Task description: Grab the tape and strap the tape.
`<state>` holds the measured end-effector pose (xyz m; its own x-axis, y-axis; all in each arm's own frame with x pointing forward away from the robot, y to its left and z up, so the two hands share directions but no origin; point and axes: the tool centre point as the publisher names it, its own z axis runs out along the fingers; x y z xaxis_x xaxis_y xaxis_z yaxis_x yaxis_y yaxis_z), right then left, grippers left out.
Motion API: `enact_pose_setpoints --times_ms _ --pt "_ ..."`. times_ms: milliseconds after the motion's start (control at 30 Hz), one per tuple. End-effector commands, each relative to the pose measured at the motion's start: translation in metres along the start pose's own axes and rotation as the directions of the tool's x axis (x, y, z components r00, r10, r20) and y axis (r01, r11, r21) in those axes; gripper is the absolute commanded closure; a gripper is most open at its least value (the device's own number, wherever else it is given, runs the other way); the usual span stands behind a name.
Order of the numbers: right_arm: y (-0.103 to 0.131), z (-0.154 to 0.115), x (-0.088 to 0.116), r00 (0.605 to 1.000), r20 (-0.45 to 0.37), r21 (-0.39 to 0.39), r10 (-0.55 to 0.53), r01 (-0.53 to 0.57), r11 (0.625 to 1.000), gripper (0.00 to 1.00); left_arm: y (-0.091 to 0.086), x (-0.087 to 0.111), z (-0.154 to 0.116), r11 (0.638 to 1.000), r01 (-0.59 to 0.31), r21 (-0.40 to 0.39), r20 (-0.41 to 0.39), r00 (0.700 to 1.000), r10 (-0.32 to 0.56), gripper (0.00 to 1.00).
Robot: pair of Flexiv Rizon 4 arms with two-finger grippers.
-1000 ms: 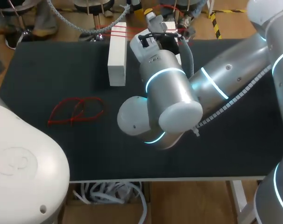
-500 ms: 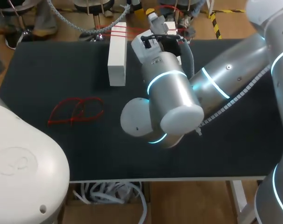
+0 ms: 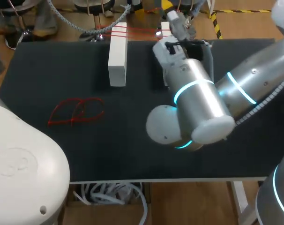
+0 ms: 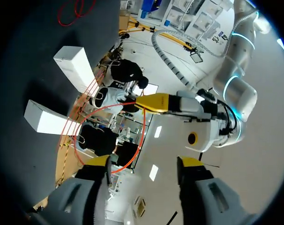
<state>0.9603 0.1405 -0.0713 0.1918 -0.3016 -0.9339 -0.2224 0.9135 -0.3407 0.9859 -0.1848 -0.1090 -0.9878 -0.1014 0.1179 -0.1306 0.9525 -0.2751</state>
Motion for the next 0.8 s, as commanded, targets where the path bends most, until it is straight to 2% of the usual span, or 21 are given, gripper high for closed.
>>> enact_pose_setpoints --times_ms 33,233,300,433,567,633,700,800 --pt "-0.021 -0.004 0.000 1.000 0.002 -0.128 0.008 -0.007 0.992 0.00 0.000 0.000 -0.001 1.000 0.000 -0.004 -0.001 1.000 0.000 1.00" --pt "-0.032 0.000 0.000 1.000 0.014 -0.101 0.022 -0.020 0.995 0.00 0.000 0.000 -0.001 1.000 0.000 -0.004 -0.001 1.000 0.000 1.00" --pt "-0.037 0.002 0.001 0.997 0.051 -0.078 0.061 -0.057 0.995 0.00 0.000 0.000 -0.001 1.000 0.000 -0.004 -0.001 1.000 0.000 1.00" --pt "-0.037 0.002 0.001 0.997 0.051 -0.078 0.061 -0.057 0.995 0.00 0.004 0.005 0.002 1.000 0.018 -0.017 0.004 1.000 -0.018 1.00" --pt "-0.037 0.002 0.001 0.997 0.051 -0.078 0.061 -0.057 0.995 0.00 0.033 0.026 0.011 0.997 0.048 -0.059 -0.039 0.998 -0.050 1.00" --pt "-0.037 0.002 0.001 0.997 0.051 -0.078 0.061 -0.057 0.995 0.00 0.053 0.040 0.014 0.995 0.069 -0.078 -0.055 0.996 -0.074 1.00" --pt "-0.037 0.002 0.001 0.997 0.051 -0.078 0.061 -0.057 0.995 0.00 0.075 0.057 0.015 0.989 0.101 -0.109 -0.033 0.994 -0.105 1.00" --pt "-0.037 0.002 0.001 0.997 0.051 -0.078 0.061 -0.057 0.995 0.00 0.108 0.074 0.015 0.985 0.107 -0.133 -0.056 0.992 -0.115 1.00"
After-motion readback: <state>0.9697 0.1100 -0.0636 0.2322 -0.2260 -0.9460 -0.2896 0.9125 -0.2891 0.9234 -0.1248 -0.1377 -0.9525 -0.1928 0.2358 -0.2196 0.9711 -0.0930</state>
